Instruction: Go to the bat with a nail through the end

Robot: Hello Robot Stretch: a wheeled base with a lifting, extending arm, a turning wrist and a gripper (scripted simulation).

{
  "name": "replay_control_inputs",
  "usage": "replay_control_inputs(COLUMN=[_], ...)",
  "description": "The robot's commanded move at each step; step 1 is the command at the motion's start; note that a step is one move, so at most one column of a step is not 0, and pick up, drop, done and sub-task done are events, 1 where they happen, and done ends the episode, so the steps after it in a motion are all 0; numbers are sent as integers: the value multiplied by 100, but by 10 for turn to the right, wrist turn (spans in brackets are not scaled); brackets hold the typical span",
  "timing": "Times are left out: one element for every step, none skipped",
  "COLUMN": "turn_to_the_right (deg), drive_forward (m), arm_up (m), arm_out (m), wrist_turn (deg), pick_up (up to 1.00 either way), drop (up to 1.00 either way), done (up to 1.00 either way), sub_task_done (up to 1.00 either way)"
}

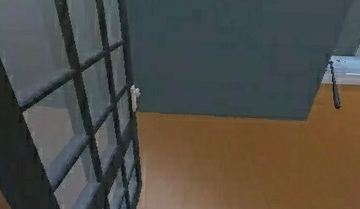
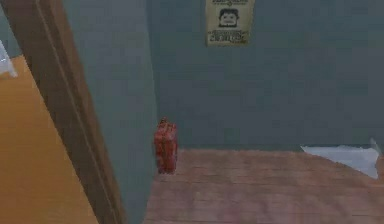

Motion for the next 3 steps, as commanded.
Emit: replay_control_inputs(turn_to_the_right=[0,450,240], drive_forward=[60,0,0], arm_up=[0,0,0], arm_out=[0,0,0], wrist_turn=[0,0,0], pick_up=[0,0,0], drop=[0,0,0], done=[0,0,0], sub_task_done=[0,0,0])
